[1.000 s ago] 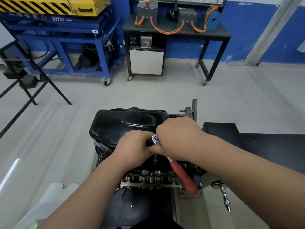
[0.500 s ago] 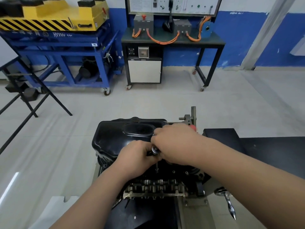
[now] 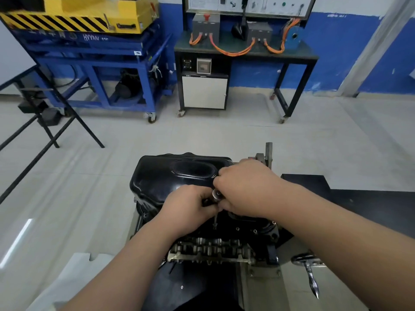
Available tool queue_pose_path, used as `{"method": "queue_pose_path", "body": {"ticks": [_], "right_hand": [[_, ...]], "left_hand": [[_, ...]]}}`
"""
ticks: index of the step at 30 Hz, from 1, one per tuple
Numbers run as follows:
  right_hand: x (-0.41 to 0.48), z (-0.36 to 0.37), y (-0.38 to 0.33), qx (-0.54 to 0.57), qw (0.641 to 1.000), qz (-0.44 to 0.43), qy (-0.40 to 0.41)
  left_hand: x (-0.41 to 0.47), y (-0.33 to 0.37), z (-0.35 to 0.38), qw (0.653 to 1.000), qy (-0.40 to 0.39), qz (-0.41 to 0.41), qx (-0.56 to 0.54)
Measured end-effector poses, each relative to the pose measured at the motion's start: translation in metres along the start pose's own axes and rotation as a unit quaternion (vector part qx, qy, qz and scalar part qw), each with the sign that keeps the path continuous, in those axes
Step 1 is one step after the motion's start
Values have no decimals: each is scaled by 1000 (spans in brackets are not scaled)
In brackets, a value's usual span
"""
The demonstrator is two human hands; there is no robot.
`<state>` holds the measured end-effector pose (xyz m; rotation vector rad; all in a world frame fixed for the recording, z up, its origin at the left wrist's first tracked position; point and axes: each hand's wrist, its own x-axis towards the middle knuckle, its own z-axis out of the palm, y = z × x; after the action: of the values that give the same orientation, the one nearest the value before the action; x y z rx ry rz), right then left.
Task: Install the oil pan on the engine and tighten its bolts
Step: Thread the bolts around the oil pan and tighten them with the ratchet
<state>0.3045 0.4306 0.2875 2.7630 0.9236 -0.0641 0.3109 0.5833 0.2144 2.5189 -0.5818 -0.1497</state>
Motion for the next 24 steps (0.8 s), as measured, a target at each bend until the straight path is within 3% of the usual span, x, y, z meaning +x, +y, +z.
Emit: {"method": "queue_pose_path", "body": {"ticks": [5, 11, 16, 21, 24], "right_hand": [[0, 1, -11, 33, 995, 94, -24], [2, 3, -2, -9, 1000, -26, 13], [1, 5, -9, 12, 998, 60, -17], [8, 1, 5, -1, 1000, -25, -19], [6, 4, 3, -12, 1000, 1, 0]], "left_hand": [[-1, 3, 2, 999, 0, -18, 28], [1, 3, -2, 1000, -24, -19, 3], [-2, 7, 6, 998, 8, -34, 57], [0, 7, -1, 1000, -7, -16, 17], [-1, 6, 2, 999, 4, -28, 20]]}}
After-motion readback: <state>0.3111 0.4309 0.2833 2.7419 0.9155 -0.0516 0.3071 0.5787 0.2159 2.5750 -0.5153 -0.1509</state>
